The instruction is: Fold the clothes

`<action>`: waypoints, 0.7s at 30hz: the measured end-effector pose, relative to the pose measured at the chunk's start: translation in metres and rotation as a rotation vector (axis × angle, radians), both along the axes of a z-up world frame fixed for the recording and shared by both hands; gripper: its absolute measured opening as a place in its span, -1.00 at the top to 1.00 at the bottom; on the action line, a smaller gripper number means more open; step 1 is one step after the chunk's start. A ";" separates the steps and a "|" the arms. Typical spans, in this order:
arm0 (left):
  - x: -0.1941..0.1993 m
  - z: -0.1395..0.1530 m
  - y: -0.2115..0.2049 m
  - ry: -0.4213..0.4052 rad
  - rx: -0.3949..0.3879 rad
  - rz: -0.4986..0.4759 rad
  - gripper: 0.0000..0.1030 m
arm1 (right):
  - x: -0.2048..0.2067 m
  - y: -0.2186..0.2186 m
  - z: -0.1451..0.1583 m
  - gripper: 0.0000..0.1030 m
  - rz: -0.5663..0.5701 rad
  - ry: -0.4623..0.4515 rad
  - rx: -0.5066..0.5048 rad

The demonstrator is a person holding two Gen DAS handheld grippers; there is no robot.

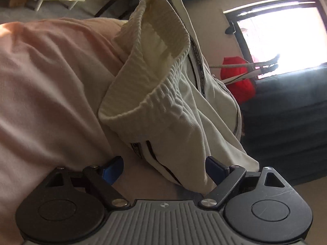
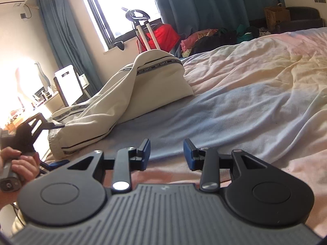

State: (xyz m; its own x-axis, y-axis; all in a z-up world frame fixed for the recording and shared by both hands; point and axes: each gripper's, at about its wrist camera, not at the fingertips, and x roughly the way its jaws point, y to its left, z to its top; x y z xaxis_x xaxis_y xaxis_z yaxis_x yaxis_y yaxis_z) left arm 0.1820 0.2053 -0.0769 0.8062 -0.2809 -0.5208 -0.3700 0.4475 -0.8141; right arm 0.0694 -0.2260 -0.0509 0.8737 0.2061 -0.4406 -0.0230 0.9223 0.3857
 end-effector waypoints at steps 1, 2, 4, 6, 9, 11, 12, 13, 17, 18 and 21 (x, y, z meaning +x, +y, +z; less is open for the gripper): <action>0.000 -0.003 0.001 -0.017 0.007 0.014 -0.62 | 0.001 0.000 0.000 0.23 0.000 -0.002 0.007; -0.001 -0.004 0.002 -0.044 -0.008 0.027 -0.62 | 0.003 0.001 0.000 0.23 0.001 -0.001 0.010; -0.004 -0.006 0.005 -0.098 -0.036 0.053 -0.50 | 0.008 0.003 -0.004 0.23 0.004 0.010 0.014; -0.006 -0.009 0.006 -0.149 -0.065 0.051 -0.48 | 0.015 0.006 -0.010 0.23 0.010 0.034 0.024; -0.009 -0.012 0.007 -0.224 -0.108 0.028 -0.49 | 0.026 0.009 -0.019 0.23 0.017 0.067 0.049; -0.010 -0.016 0.007 -0.244 -0.128 0.018 -0.49 | 0.031 0.011 -0.022 0.23 0.021 0.079 0.059; -0.008 -0.023 0.005 -0.189 -0.123 0.028 -0.45 | 0.033 0.011 -0.023 0.23 0.021 0.082 0.064; -0.007 -0.030 0.003 -0.146 -0.123 0.037 -0.40 | 0.035 0.011 -0.024 0.23 0.021 0.083 0.067; -0.006 -0.042 -0.003 -0.139 -0.094 0.059 -0.43 | 0.040 0.010 -0.027 0.23 0.015 0.092 0.078; -0.004 -0.043 -0.001 -0.161 -0.105 0.057 -0.50 | 0.041 0.010 -0.028 0.23 0.015 0.092 0.079; -0.003 -0.043 0.005 -0.162 -0.108 0.054 -0.25 | 0.043 0.011 -0.031 0.23 0.002 0.078 0.041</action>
